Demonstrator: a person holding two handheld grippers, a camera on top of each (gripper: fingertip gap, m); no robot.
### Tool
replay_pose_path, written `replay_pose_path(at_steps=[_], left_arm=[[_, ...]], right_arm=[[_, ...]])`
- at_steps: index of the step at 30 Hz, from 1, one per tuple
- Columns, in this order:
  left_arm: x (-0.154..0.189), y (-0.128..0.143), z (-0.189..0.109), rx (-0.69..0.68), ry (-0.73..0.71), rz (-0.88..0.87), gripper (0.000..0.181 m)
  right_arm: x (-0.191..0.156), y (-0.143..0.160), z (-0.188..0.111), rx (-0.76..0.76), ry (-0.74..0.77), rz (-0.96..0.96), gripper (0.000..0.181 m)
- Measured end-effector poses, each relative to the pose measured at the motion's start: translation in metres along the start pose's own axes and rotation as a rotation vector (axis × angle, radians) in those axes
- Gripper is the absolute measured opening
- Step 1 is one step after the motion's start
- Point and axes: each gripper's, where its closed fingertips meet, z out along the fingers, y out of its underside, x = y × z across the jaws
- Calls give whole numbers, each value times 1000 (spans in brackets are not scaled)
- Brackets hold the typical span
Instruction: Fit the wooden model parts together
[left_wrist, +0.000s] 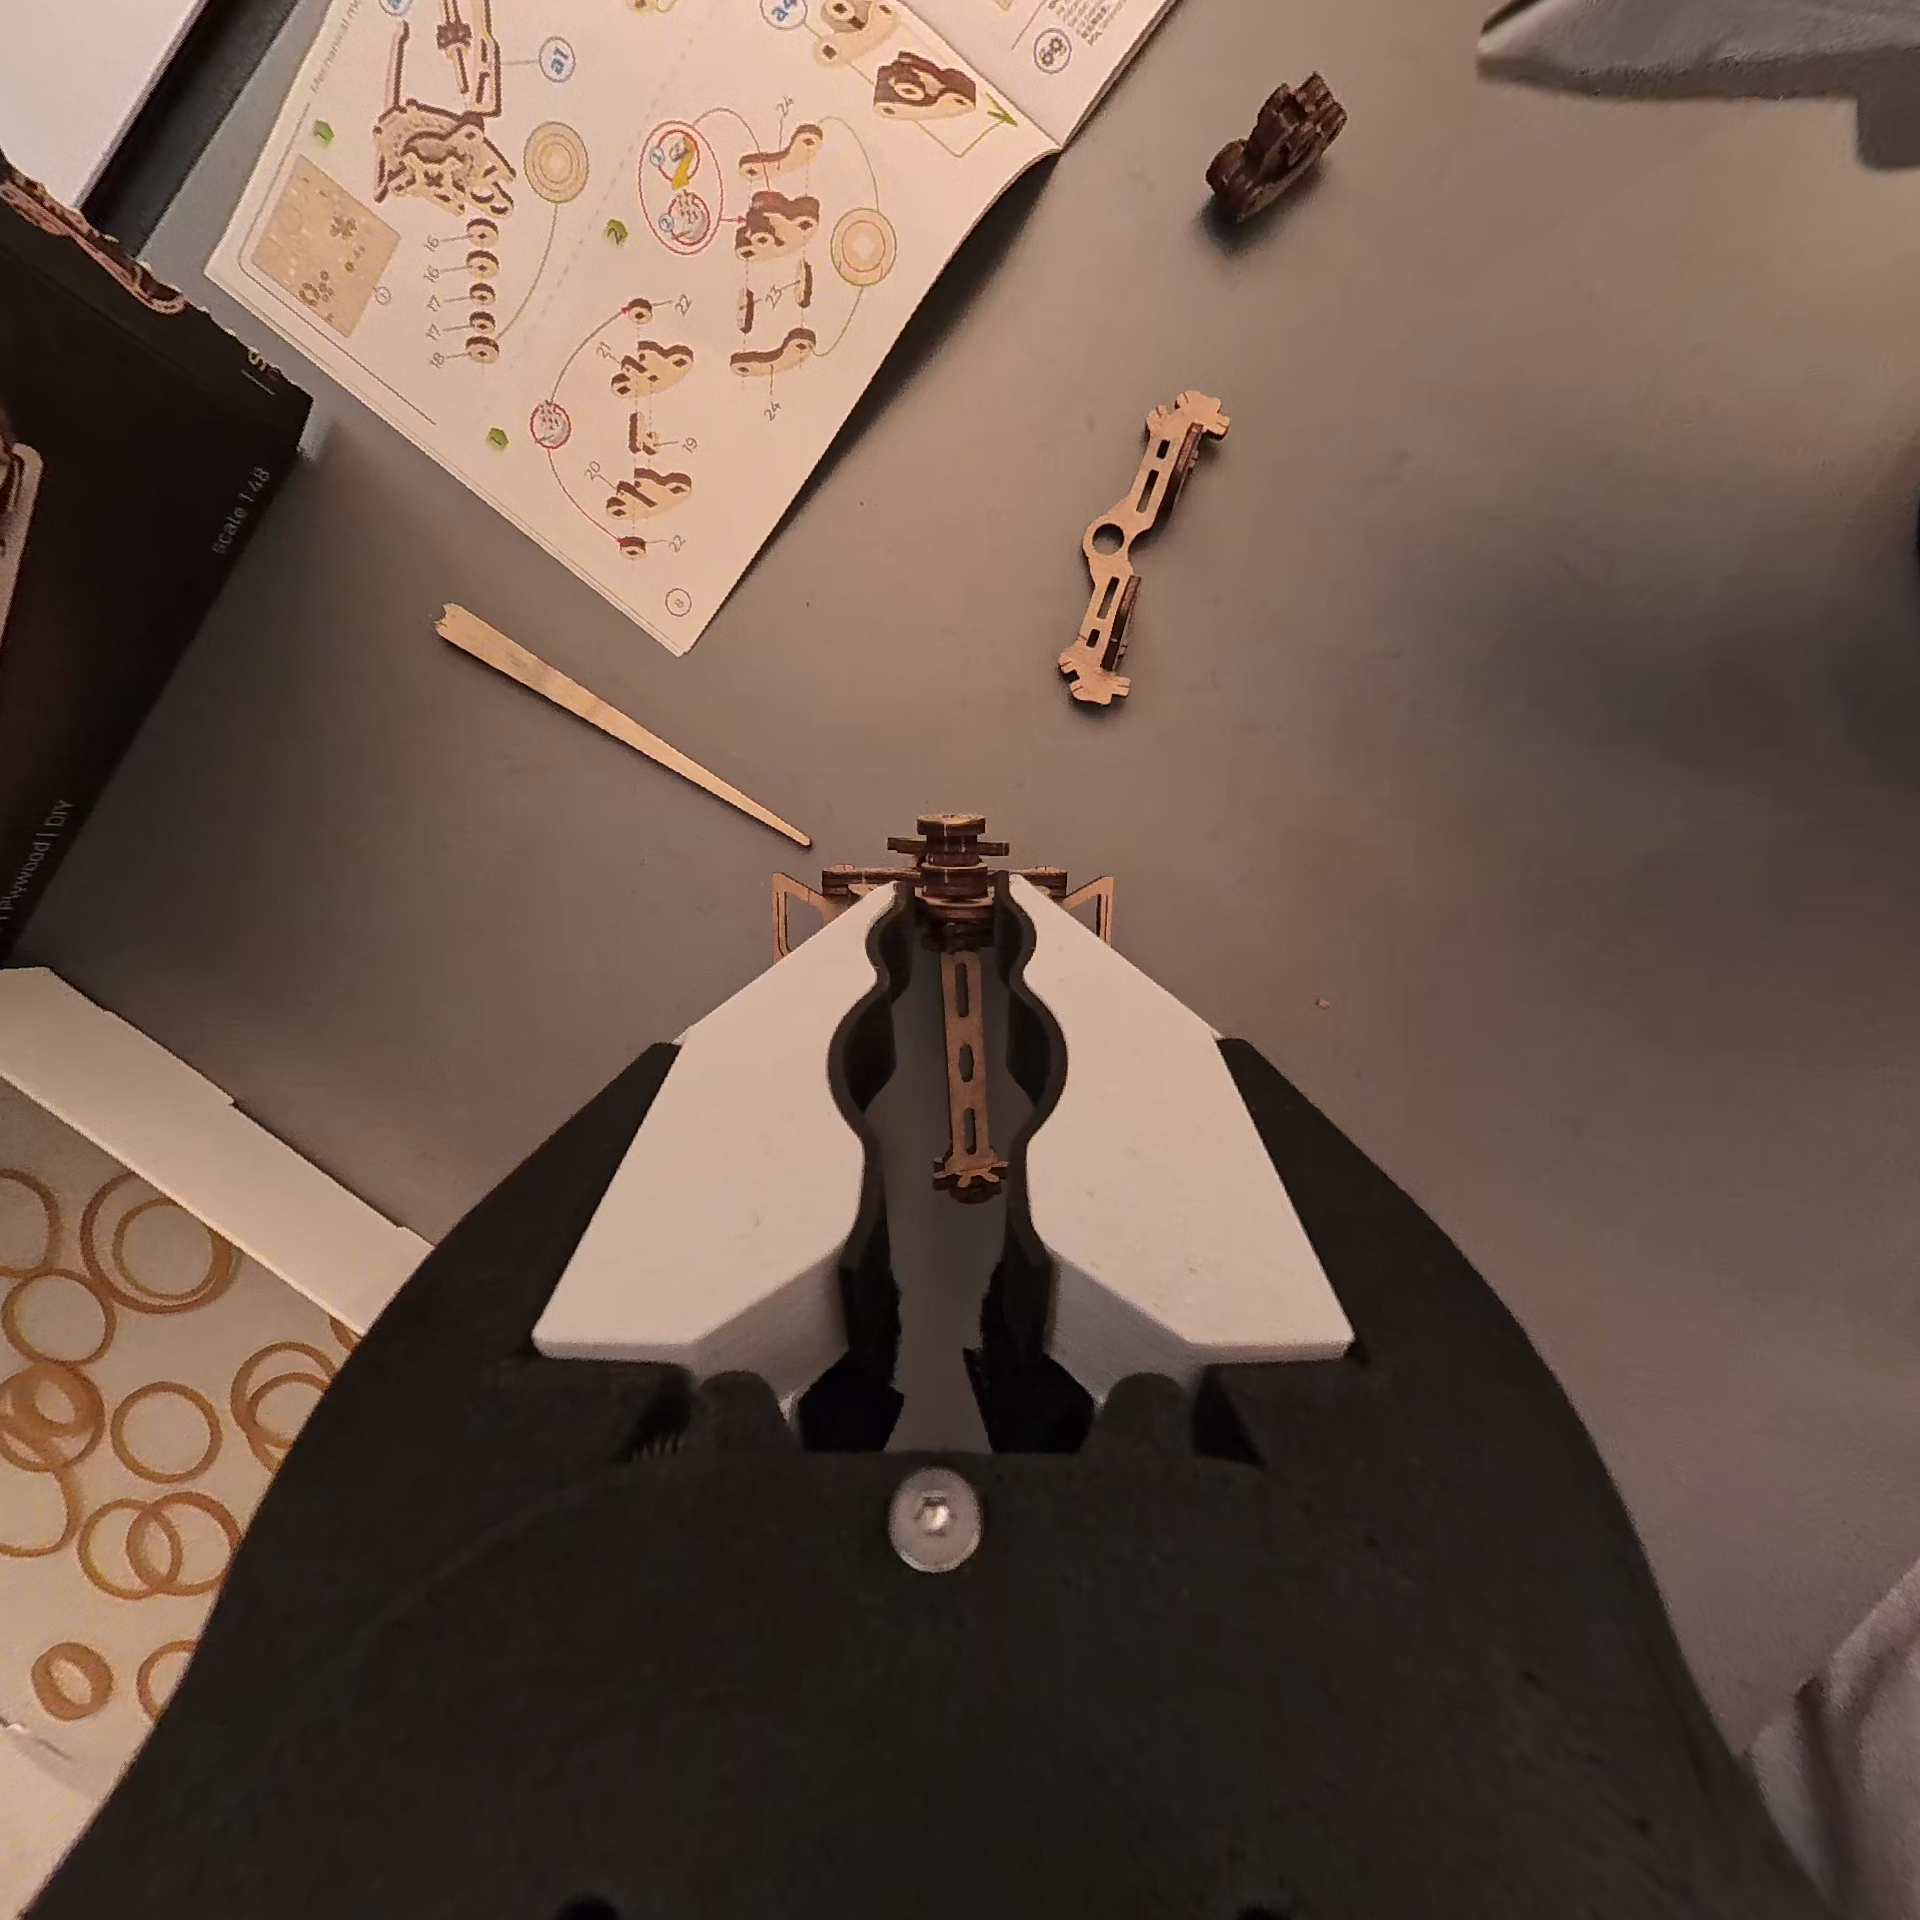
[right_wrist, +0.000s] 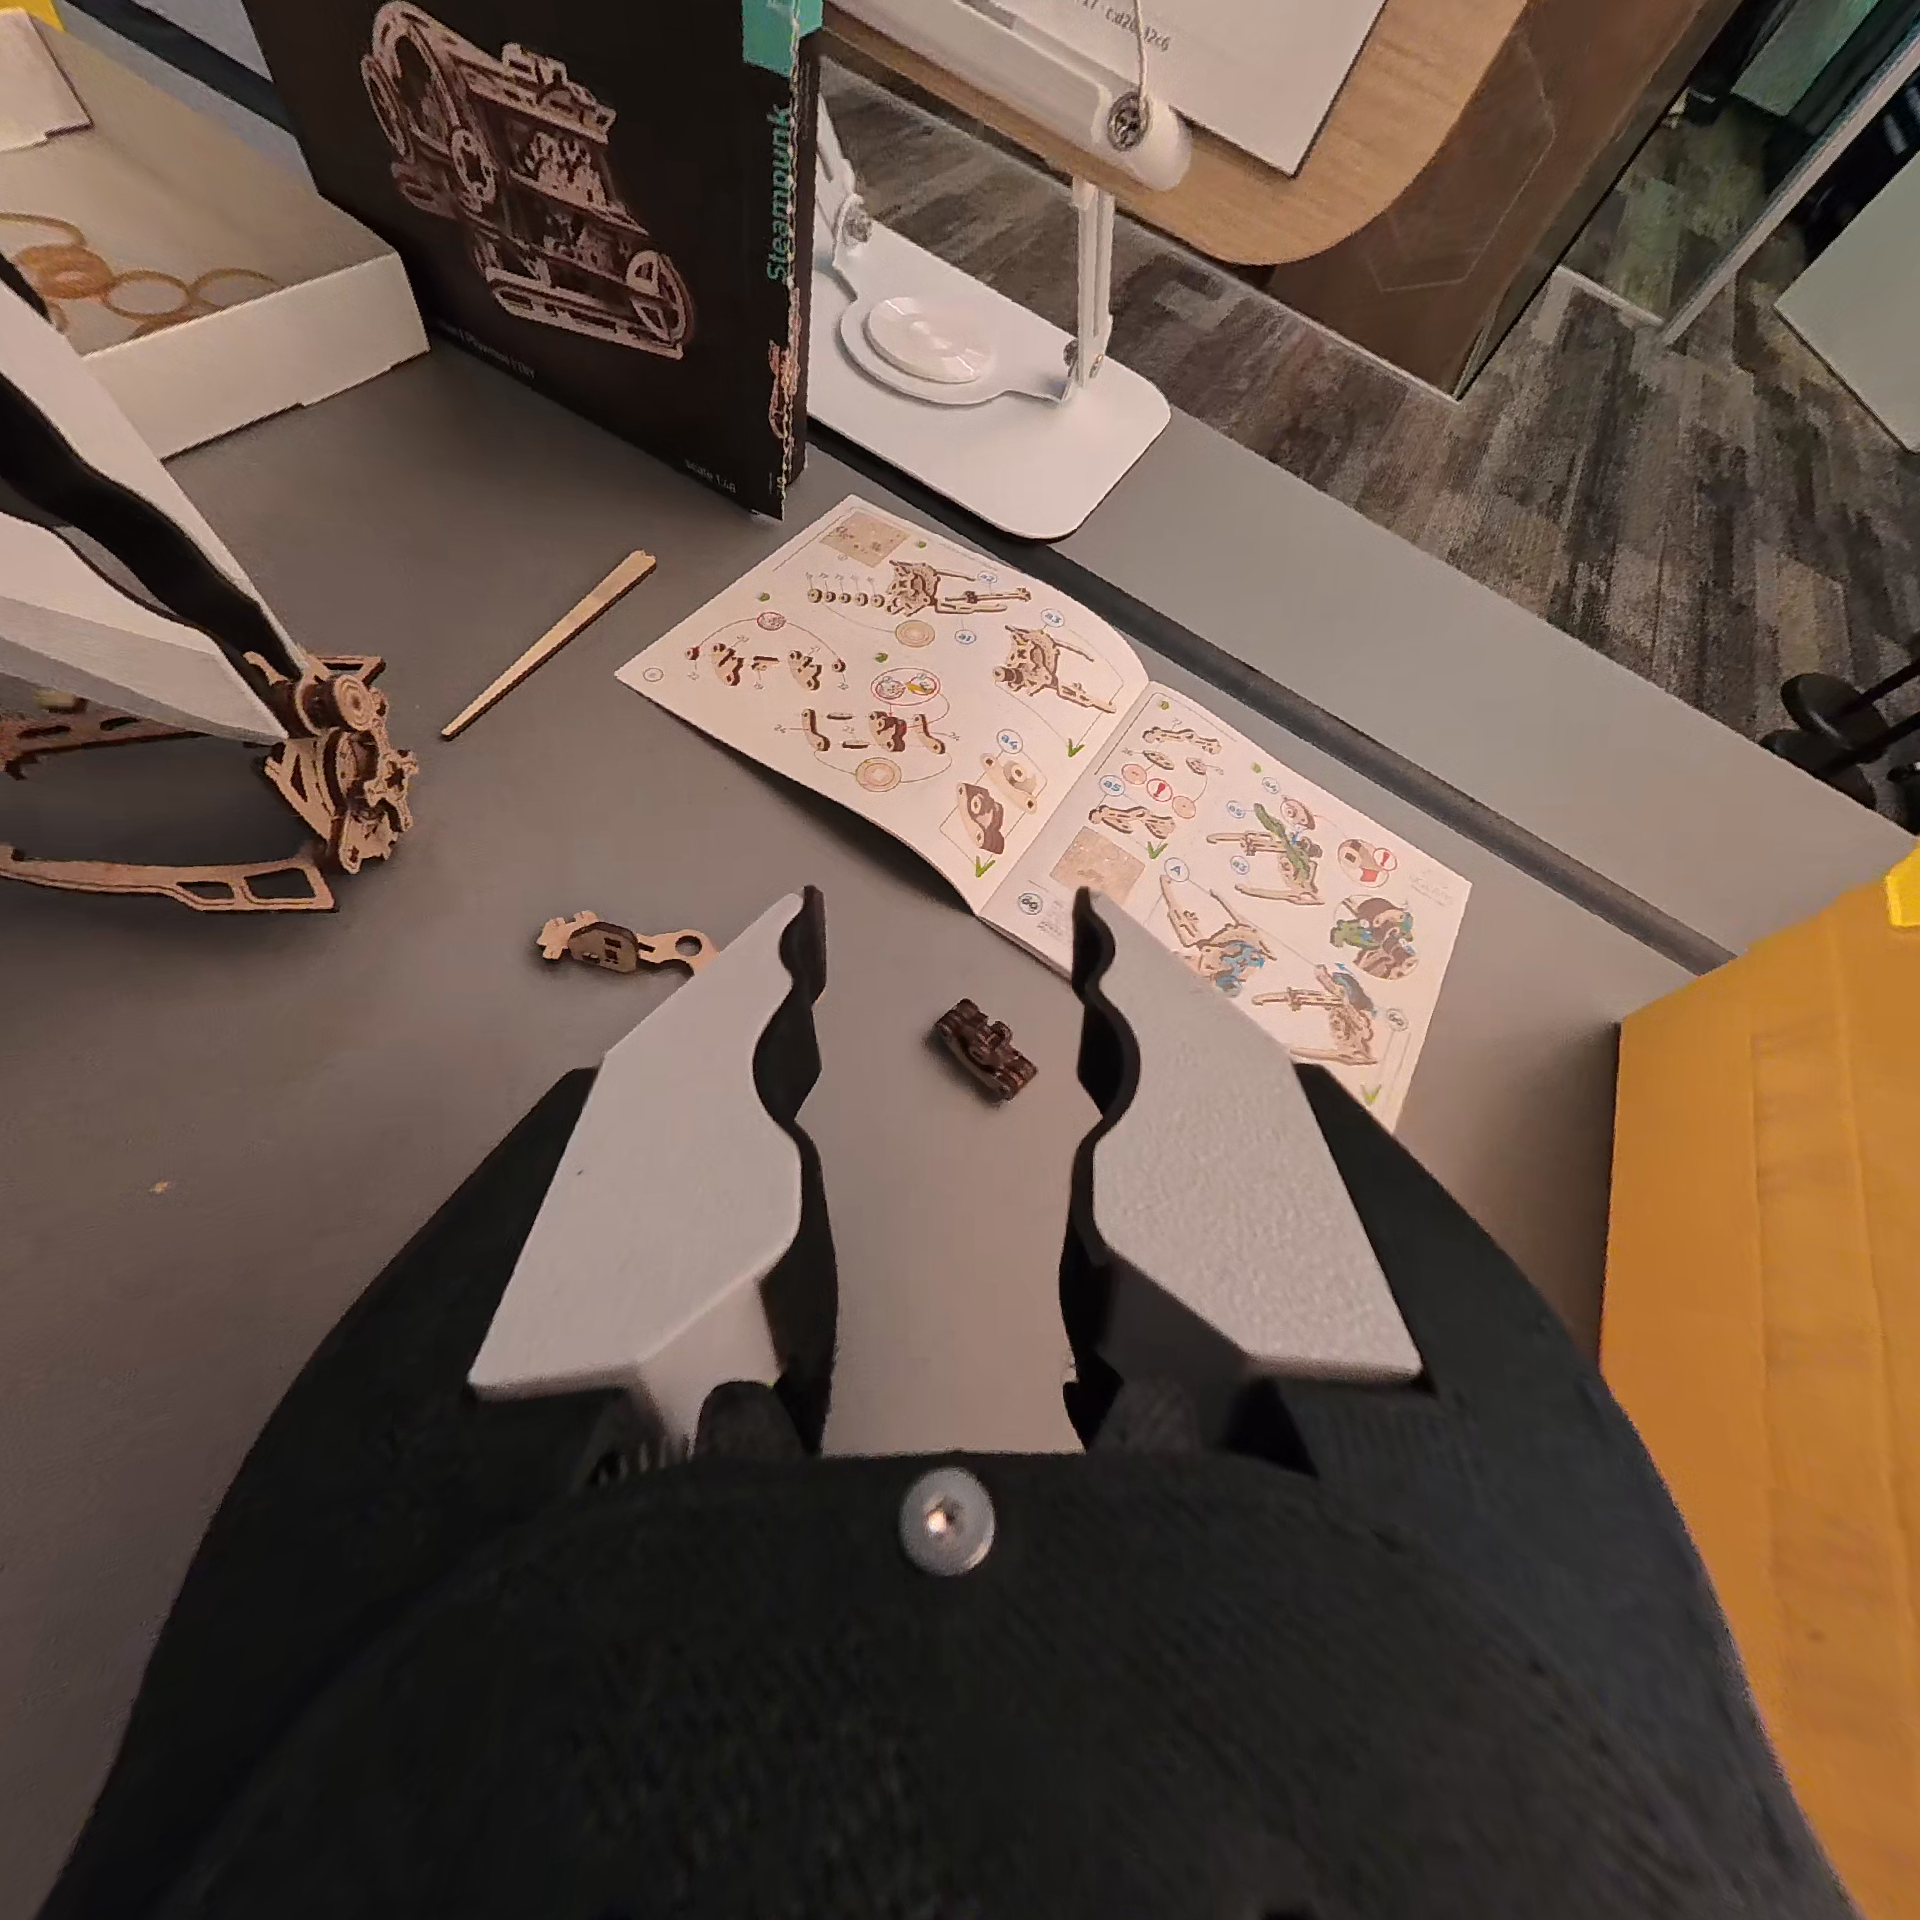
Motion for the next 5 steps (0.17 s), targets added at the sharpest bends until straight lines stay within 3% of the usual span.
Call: replay_pose_path(at_steps=[5], left_arm=[[0,2,-1,-3,2,9,13]], right_arm=[[8,0,-1,11,14,11,47]])
